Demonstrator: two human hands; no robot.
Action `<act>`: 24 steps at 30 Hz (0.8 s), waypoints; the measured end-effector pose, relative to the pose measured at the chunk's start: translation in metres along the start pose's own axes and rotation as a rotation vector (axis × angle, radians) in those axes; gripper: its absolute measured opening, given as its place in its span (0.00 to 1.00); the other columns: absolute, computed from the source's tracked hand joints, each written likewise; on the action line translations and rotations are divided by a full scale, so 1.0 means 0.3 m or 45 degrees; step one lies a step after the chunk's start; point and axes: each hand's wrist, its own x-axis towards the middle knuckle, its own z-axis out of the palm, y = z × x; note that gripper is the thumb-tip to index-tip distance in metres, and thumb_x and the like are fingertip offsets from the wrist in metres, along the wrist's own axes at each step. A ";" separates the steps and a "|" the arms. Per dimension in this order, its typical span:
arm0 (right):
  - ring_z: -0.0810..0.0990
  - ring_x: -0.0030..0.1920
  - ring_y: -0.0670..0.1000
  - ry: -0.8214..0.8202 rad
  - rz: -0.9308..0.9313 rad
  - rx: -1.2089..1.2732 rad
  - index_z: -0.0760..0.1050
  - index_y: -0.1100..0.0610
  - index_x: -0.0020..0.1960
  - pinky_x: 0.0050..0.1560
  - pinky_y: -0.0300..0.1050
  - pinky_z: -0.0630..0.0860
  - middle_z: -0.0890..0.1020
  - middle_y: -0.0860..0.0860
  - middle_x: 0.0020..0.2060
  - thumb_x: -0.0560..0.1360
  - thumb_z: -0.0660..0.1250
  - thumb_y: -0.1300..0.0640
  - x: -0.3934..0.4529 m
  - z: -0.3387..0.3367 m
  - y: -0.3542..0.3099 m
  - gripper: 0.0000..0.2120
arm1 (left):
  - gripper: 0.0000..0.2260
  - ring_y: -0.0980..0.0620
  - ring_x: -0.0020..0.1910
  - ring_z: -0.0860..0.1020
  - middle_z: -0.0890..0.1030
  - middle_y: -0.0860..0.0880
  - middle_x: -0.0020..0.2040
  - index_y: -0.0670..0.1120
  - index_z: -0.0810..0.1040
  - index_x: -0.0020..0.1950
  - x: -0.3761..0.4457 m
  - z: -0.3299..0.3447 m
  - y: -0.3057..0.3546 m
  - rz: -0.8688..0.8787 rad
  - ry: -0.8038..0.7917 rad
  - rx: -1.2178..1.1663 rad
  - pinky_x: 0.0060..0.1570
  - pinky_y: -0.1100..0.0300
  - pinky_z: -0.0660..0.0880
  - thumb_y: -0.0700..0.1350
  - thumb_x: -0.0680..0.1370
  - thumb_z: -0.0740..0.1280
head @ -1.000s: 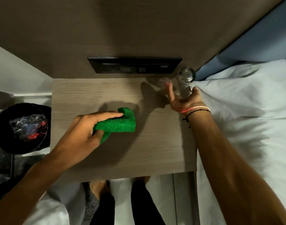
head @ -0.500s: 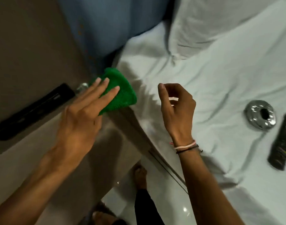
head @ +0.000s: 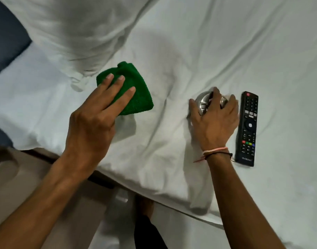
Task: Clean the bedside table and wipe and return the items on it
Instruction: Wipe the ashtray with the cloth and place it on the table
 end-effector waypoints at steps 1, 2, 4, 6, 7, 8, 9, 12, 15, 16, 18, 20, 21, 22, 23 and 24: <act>0.69 0.71 0.65 -0.015 0.011 -0.019 0.68 0.50 0.75 0.67 0.63 0.70 0.70 0.64 0.71 0.75 0.60 0.33 0.011 0.014 0.012 0.33 | 0.24 0.43 0.74 0.69 0.72 0.43 0.73 0.44 0.74 0.72 0.026 0.026 0.004 0.011 0.002 -0.010 0.64 0.46 0.76 0.30 0.78 0.57; 0.71 0.68 0.64 -0.011 0.015 -0.042 0.68 0.49 0.74 0.64 0.61 0.71 0.72 0.63 0.68 0.75 0.59 0.32 0.016 0.023 0.018 0.33 | 0.23 0.43 0.74 0.69 0.72 0.43 0.73 0.44 0.74 0.72 0.042 0.046 0.005 0.016 0.000 -0.030 0.65 0.46 0.75 0.31 0.79 0.57; 0.73 0.62 0.64 -0.014 0.001 -0.104 0.70 0.49 0.71 0.58 0.58 0.71 0.75 0.61 0.63 0.74 0.58 0.32 0.027 0.030 0.012 0.31 | 0.21 0.42 0.75 0.69 0.72 0.42 0.73 0.43 0.74 0.72 0.060 0.072 0.002 0.014 -0.002 -0.042 0.67 0.46 0.74 0.32 0.80 0.57; 0.74 0.59 0.63 -0.023 -0.021 -0.152 0.71 0.50 0.68 0.54 0.56 0.71 0.76 0.60 0.59 0.73 0.58 0.32 0.028 0.019 -0.010 0.31 | 0.21 0.42 0.74 0.69 0.73 0.42 0.73 0.43 0.75 0.71 0.055 0.075 -0.011 0.016 0.016 -0.049 0.67 0.46 0.74 0.32 0.80 0.57; 0.75 0.58 0.63 -0.024 -0.023 -0.136 0.72 0.51 0.67 0.53 0.56 0.71 0.77 0.60 0.58 0.73 0.58 0.32 0.025 0.003 -0.029 0.31 | 0.21 0.42 0.74 0.70 0.73 0.42 0.73 0.43 0.75 0.71 0.045 0.070 -0.017 0.013 0.031 -0.040 0.67 0.46 0.75 0.31 0.80 0.57; 0.75 0.57 0.63 -0.020 -0.024 -0.093 0.72 0.51 0.67 0.53 0.56 0.71 0.77 0.59 0.57 0.73 0.59 0.32 0.020 -0.014 -0.052 0.31 | 0.21 0.42 0.74 0.70 0.73 0.42 0.72 0.43 0.75 0.71 0.034 0.060 -0.024 0.011 0.052 -0.042 0.66 0.46 0.75 0.30 0.80 0.57; 0.75 0.57 0.62 -0.019 -0.026 -0.014 0.72 0.50 0.67 0.53 0.56 0.72 0.77 0.59 0.57 0.72 0.60 0.32 0.008 -0.034 -0.086 0.31 | 0.21 0.42 0.74 0.70 0.74 0.42 0.72 0.43 0.75 0.71 0.017 0.041 -0.036 0.002 0.078 -0.038 0.66 0.46 0.76 0.30 0.80 0.58; 0.76 0.55 0.57 -0.140 -0.115 0.530 0.71 0.49 0.66 0.54 0.52 0.73 0.78 0.54 0.52 0.73 0.62 0.35 -0.070 -0.109 -0.214 0.27 | 0.22 0.42 0.73 0.72 0.75 0.42 0.71 0.43 0.76 0.70 -0.050 -0.040 -0.090 -0.062 0.191 0.007 0.65 0.47 0.76 0.28 0.80 0.57; 0.78 0.41 0.43 -0.438 -0.091 1.264 0.75 0.51 0.63 0.46 0.41 0.75 0.80 0.46 0.38 0.79 0.64 0.43 -0.201 -0.187 -0.384 0.17 | 0.20 0.43 0.72 0.72 0.75 0.42 0.71 0.44 0.76 0.70 -0.145 -0.149 -0.146 -0.168 0.298 0.051 0.70 0.51 0.72 0.30 0.82 0.56; 0.79 0.42 0.38 -0.576 -0.055 1.446 0.76 0.53 0.63 0.49 0.35 0.76 0.82 0.40 0.38 0.80 0.64 0.47 -0.257 -0.190 -0.436 0.15 | 0.21 0.43 0.73 0.72 0.75 0.42 0.71 0.44 0.75 0.71 -0.180 -0.190 -0.156 -0.219 0.324 0.066 0.71 0.51 0.71 0.30 0.82 0.55; 0.80 0.59 0.43 -0.994 0.069 1.786 0.77 0.55 0.66 0.67 0.43 0.73 0.84 0.41 0.54 0.76 0.67 0.43 -0.402 -0.197 -0.544 0.23 | 0.26 0.43 0.73 0.71 0.74 0.42 0.72 0.43 0.74 0.72 -0.272 -0.273 -0.178 -0.347 0.348 0.069 0.73 0.52 0.69 0.25 0.77 0.57; 0.71 0.69 0.57 -1.506 0.442 2.126 0.71 0.61 0.73 0.75 0.55 0.63 0.76 0.57 0.68 0.72 0.70 0.40 -0.593 -0.212 -0.642 0.37 | 0.31 0.44 0.73 0.71 0.74 0.42 0.72 0.42 0.72 0.73 -0.396 -0.378 -0.207 -0.512 0.384 0.084 0.74 0.54 0.67 0.23 0.72 0.59; 0.68 0.71 0.59 -1.738 0.582 2.190 0.68 0.62 0.75 0.77 0.57 0.59 0.72 0.61 0.71 0.73 0.69 0.41 -0.715 -0.229 -0.692 0.38 | 0.32 0.44 0.74 0.71 0.73 0.42 0.73 0.42 0.72 0.73 -0.483 -0.439 -0.225 -0.603 0.401 0.085 0.74 0.56 0.66 0.23 0.71 0.60; 0.67 0.73 0.60 -1.903 0.685 2.229 0.67 0.62 0.76 0.79 0.58 0.56 0.71 0.61 0.73 0.75 0.66 0.42 -0.809 -0.241 -0.722 0.36 | 0.33 0.44 0.74 0.70 0.72 0.42 0.73 0.42 0.71 0.74 -0.548 -0.477 -0.236 -0.689 0.392 0.063 0.75 0.57 0.65 0.23 0.70 0.60; 0.66 0.74 0.59 -1.987 0.740 2.173 0.67 0.60 0.76 0.80 0.59 0.53 0.70 0.60 0.73 0.78 0.62 0.42 -0.913 -0.259 -0.754 0.33 | 0.35 0.44 0.74 0.70 0.72 0.42 0.74 0.42 0.71 0.74 -0.634 -0.518 -0.249 -0.776 0.377 0.024 0.75 0.60 0.63 0.23 0.68 0.61; 0.65 0.76 0.59 -2.064 0.760 2.161 0.67 0.59 0.76 0.80 0.59 0.52 0.70 0.59 0.73 0.80 0.58 0.42 -1.000 -0.268 -0.773 0.30 | 0.36 0.44 0.74 0.69 0.71 0.42 0.74 0.42 0.71 0.74 -0.704 -0.545 -0.252 -0.849 0.346 -0.028 0.76 0.63 0.60 0.23 0.67 0.61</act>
